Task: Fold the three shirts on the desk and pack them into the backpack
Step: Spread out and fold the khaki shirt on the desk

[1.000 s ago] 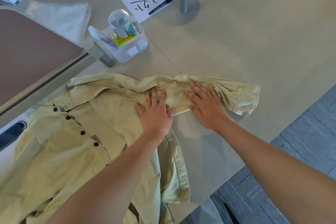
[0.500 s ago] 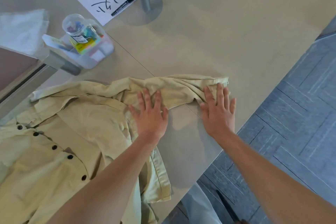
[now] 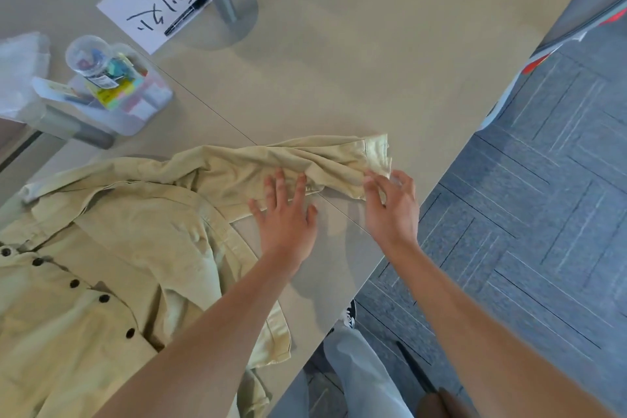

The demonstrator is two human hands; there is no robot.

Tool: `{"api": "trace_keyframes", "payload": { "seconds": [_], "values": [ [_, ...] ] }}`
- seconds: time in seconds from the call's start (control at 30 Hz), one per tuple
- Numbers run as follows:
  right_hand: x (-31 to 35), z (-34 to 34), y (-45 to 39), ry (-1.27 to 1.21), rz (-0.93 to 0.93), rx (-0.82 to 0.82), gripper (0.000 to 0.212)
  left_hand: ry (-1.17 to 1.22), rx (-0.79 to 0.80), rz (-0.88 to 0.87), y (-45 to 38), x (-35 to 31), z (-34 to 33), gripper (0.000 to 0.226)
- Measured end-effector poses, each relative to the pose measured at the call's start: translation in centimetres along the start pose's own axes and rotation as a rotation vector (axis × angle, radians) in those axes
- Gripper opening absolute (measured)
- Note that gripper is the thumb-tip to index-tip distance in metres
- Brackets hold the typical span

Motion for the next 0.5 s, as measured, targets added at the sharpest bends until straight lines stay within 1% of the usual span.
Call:
{"api": "trace_keyframes", "payload": {
  "seconds": [0.07,0.2,0.23,0.3,0.37,0.5],
  "values": [
    [0.4,0.5,-0.2,0.005,-0.052,0.018,0.04,-0.008,-0.003,-0.005,0.5,0.1,-0.1,0.064],
    [0.9,0.4,0.1,0.371,0.072,0.034,0.04,-0.015,0.012,0.0,1.0,0.5,0.2,0.063],
    [0.7,0.1,0.4,0.424,0.111,0.06,0.043,-0.014,0.02,-0.001,1.1,0.5,0.3,0.063],
    [-0.2,-0.6,0.9,0.451,0.171,0.125,0.049,-0.01,0.045,-0.005,1.2,0.5,0.5,0.063],
    [-0.9,-1.0,1.3,0.458,0.216,0.145,0.053,-0.01,0.06,-0.007,1.4,0.6,0.8,0.063],
    [-1.3,-1.1,1.3,0.445,0.296,0.062,0.051,-0.023,0.066,-0.018,2.2,1.0,1.0,0.061]
  ]
}}
Point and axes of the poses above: each hand's wrist, its own y-axis away from the middle knuckle, its own z-axis out of the back of the hand, x = y × z, the point moved 1 cm from there along -y, towards the middle knuckle, and after that the axes turned 14 degrees about -x, right-handed, at the moved point
